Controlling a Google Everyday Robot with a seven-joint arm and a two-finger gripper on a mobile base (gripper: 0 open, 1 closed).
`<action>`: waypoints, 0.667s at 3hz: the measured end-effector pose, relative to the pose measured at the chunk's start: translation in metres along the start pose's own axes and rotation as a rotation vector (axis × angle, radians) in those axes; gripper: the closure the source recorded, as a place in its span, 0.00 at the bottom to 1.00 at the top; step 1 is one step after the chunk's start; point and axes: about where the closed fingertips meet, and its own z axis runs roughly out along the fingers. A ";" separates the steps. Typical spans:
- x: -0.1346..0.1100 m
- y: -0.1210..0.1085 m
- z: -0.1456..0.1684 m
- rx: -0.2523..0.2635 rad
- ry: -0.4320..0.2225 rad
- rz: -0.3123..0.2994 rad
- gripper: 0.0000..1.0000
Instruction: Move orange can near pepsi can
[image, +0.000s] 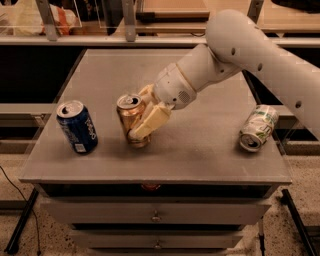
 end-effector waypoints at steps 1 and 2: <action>0.002 0.005 0.018 -0.021 0.009 -0.035 1.00; 0.001 0.006 0.022 -0.025 0.012 -0.045 1.00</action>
Offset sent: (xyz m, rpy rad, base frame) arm -0.0132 0.0304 -0.0231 -0.0152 -0.0662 0.0884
